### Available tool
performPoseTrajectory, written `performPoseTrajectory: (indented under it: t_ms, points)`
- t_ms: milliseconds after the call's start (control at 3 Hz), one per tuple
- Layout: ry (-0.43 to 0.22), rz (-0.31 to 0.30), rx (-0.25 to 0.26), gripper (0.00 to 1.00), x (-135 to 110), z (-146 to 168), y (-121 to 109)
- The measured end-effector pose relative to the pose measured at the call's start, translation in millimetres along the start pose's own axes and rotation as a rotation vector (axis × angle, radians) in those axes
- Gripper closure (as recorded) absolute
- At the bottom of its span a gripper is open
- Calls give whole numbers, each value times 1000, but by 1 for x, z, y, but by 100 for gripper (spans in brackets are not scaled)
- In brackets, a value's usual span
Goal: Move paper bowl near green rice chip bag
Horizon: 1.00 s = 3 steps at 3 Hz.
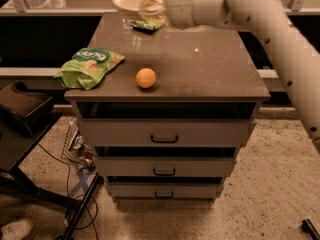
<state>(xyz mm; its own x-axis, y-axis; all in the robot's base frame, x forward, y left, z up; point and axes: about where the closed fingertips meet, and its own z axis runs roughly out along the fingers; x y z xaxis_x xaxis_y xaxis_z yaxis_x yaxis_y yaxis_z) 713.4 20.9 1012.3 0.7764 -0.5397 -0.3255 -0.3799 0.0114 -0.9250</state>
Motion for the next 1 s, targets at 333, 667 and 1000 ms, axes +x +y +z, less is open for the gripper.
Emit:
performPoseTrajectory:
  t_ms: [333, 667, 1000]
  points:
    - [-50, -45, -82, 100, -25, 29, 40]
    - [-78, -63, -146, 100, -23, 53, 68]
    - [-73, -75, -214, 100, -2, 70, 91]
